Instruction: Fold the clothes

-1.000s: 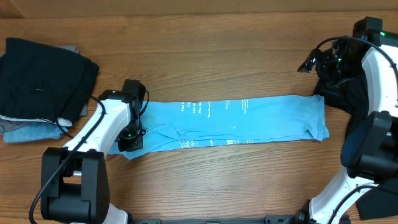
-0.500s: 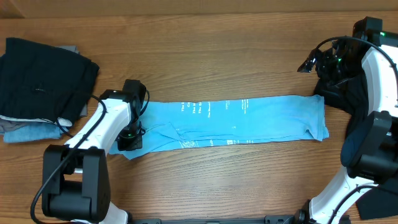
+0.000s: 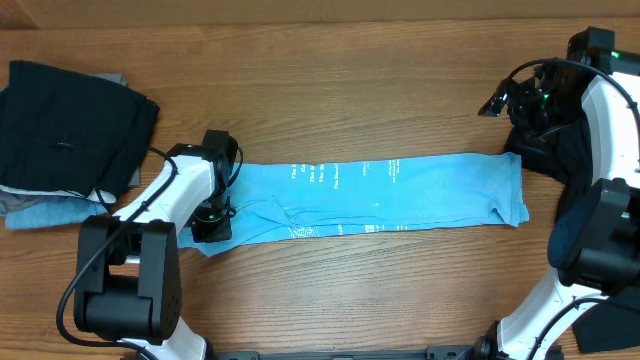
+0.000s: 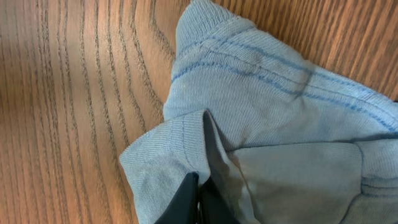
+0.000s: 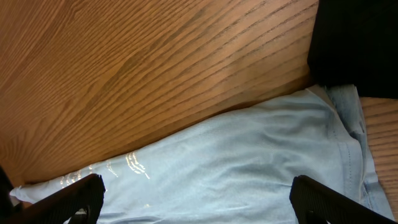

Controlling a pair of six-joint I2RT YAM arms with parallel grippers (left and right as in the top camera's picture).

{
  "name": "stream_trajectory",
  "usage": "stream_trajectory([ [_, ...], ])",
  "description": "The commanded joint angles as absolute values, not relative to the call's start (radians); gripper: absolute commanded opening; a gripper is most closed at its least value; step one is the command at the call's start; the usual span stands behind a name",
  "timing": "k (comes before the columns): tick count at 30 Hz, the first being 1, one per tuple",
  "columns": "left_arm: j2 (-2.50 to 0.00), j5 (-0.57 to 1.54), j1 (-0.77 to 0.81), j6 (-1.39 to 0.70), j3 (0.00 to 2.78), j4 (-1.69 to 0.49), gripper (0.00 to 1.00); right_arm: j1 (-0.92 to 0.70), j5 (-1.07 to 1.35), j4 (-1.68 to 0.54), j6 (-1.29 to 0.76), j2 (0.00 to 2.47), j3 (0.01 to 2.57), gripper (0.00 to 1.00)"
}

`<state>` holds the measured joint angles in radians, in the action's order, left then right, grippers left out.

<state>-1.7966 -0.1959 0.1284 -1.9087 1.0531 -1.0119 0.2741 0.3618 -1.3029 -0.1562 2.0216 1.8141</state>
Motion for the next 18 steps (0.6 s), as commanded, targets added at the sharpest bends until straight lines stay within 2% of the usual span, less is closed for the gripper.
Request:
stream_trajectory([
  [1,-1.81,-0.183,0.123,-1.903,1.08,-1.014,0.04,0.276,0.368,-1.302,-0.152,2.0,1.839,1.0],
  [7,-1.81,-0.194,0.123,-1.8,1.193,-1.025,0.04,0.276,0.368,-1.302,-0.153,2.0,1.839,1.0],
  [13,-1.81,-0.207,0.123,-1.79,1.22,-1.012,0.04,0.276,0.368,-1.302,-0.152,2.0,1.839,1.0],
  [18,-1.81,-0.259,0.123,-1.679,1.22,-0.896,0.04,0.276,0.368,-1.302,-0.152,2.0,1.839,1.0],
])
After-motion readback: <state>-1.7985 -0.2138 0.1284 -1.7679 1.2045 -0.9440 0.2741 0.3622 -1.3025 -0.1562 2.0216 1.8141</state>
